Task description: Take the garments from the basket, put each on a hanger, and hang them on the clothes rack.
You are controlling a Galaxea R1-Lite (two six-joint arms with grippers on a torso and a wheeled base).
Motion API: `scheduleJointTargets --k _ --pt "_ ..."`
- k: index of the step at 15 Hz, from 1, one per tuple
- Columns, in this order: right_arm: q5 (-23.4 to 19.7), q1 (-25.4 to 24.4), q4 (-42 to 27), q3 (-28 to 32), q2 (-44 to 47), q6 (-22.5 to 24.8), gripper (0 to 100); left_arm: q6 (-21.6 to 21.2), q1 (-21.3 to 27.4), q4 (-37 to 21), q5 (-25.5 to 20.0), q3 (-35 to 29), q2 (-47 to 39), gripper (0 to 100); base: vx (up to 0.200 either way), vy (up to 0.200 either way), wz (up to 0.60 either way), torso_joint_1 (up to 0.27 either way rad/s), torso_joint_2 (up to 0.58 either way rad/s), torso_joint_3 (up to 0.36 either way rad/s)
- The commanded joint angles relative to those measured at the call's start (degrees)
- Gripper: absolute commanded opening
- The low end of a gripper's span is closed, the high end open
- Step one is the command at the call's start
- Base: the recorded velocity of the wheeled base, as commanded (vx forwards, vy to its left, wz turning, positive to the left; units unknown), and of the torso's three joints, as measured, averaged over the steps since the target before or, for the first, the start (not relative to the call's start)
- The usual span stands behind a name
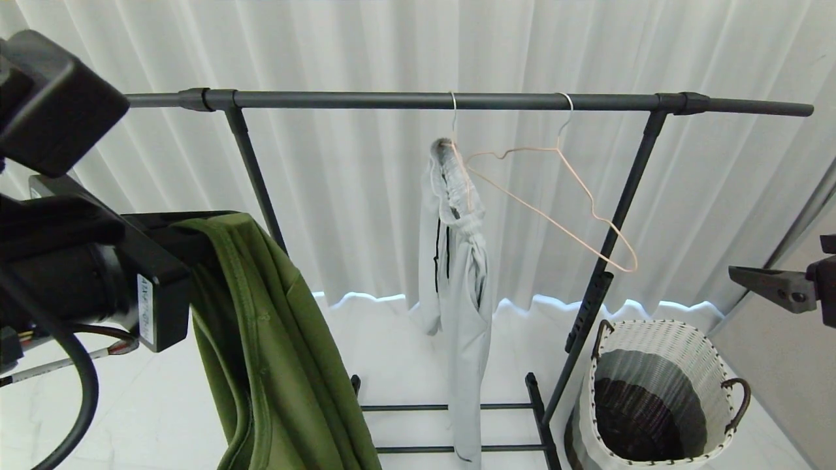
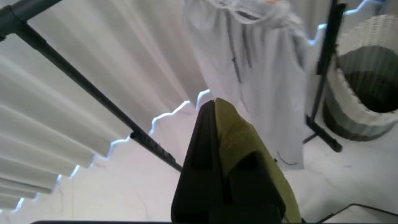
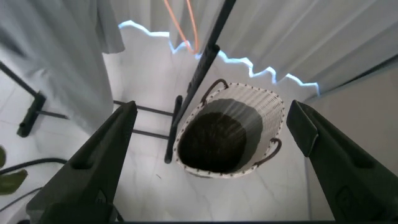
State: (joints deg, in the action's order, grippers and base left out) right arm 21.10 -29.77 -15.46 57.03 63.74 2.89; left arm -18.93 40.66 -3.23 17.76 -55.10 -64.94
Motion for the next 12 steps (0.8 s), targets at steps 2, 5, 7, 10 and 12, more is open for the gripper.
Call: scheduleJointTargets --k 2,5,7,10,12 --pt "0.0 0.0 0.0 -0.1 0.2 0.0 100 0.0 -0.1 0.0 0.0 0.0 -0.1 0 0.2 0.0 0.0 0.014 0.0 0.002" --pt "0.0 0.0 0.0 -0.7 0.2 0.0 100 0.0 -0.1 0.0 0.0 0.1 -0.2 0 0.2 0.0 0.0 0.002 0.0 0.001" --pt "-0.1 0.0 0.1 -1.6 0.2 0.0 100 0.0 -0.1 0.0 0.0 0.7 -0.1 0 0.2 0.0 0.0 0.005 0.0 0.002" --pt "-2.5 0.3 0.0 -2.6 0.3 0.0 100 0.2 -0.1 0.1 0.0 1.3 -0.1 0 0.2 0.0 0.0 -0.002 0.0 0.004" --pt "-7.4 2.9 0.1 -2.9 1.2 0.0 100 0.2 -0.1 0.1 -0.1 2.0 0.3 0 0.0 0.0 0.0 0.0 0.0 0.0"
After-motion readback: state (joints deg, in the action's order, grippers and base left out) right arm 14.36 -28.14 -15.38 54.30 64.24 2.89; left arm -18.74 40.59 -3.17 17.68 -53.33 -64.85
